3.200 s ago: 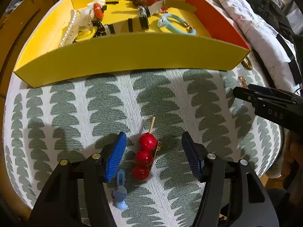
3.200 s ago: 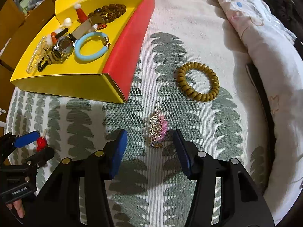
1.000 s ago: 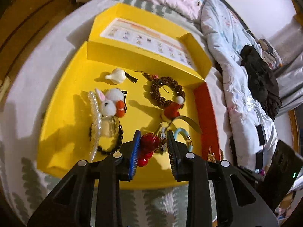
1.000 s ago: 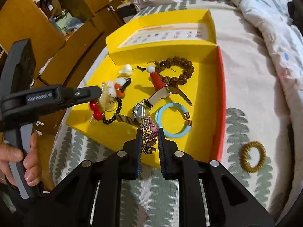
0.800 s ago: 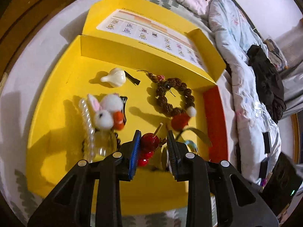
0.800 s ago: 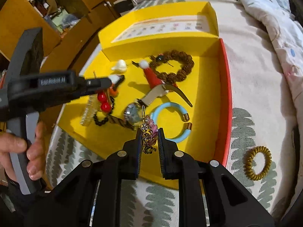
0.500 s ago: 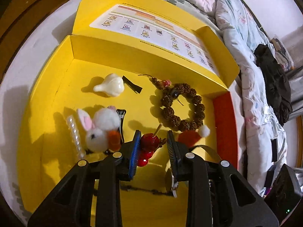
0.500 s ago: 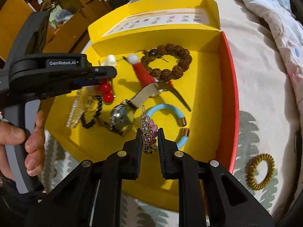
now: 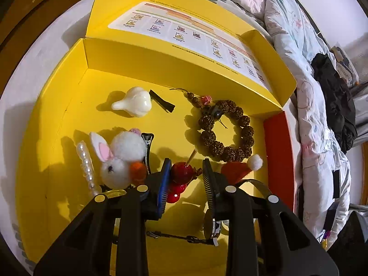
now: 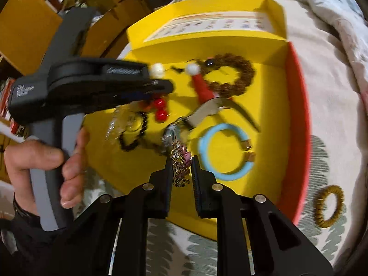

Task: Organize jewelry
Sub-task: 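Carry the pink charm and red beads into the yellow box and open both tools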

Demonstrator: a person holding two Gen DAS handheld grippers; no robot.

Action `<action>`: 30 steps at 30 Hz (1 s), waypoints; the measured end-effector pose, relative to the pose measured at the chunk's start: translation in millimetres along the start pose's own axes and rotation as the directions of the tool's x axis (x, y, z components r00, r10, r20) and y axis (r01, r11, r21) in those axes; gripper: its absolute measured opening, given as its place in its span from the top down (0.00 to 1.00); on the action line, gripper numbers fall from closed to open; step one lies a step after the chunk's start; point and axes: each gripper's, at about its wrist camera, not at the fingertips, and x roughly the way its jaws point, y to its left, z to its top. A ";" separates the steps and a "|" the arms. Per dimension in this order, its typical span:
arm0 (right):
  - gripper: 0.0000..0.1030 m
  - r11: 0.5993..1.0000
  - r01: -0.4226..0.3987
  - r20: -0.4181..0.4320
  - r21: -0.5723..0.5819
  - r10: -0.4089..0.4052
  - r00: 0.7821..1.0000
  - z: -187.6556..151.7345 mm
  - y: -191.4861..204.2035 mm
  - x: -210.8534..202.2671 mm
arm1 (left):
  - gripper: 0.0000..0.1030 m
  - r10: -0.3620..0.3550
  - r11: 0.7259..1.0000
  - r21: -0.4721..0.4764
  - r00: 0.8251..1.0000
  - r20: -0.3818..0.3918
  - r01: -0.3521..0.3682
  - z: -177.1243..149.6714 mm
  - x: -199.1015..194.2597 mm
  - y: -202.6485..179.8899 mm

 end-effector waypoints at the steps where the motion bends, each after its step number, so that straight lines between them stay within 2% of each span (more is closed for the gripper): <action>1: 0.83 1.000 0.020 -0.008 -0.008 -0.021 1.000 -0.8 1.8 4.2 | 0.73 0.001 1.000 0.001 1.000 0.000 -0.001 0.4 0.5 -0.9; 8: 0.83 0.998 0.055 -0.067 -0.019 -0.057 0.996 -4.3 -0.3 30.8 | 0.72 0.010 1.000 -0.002 1.000 -0.006 -0.010 0.9 5.6 -0.5; 12: 0.82 0.996 0.082 -0.046 -0.025 -0.084 0.995 -3.9 -1.5 30.8 | 0.69 0.016 1.000 0.006 1.000 -0.006 -0.016 0.0 5.7 0.3; 14: 0.79 0.996 0.090 -0.036 -0.024 -0.091 0.995 -3.1 -3.0 28.2 | 0.56 0.023 1.000 0.006 1.000 0.006 -0.023 -0.9 2.8 0.8; 15: 0.79 0.996 0.091 -0.031 -0.022 -0.092 0.995 -3.0 -3.9 27.4 | 0.54 0.025 1.000 0.007 1.000 0.012 -0.025 -0.9 1.6 0.4; 22: 0.77 0.997 0.073 -0.014 -0.020 -0.074 0.997 -0.7 -2.7 21.3 | 0.50 0.021 1.000 0.020 0.999 0.039 -0.022 -5.3 -15.8 -2.5; 30: 0.76 0.997 0.068 0.046 -0.030 -0.067 0.997 -2.8 3.4 -10.6 | 0.50 0.057 0.995 0.082 0.994 0.097 -0.065 -32.1 -54.5 -8.5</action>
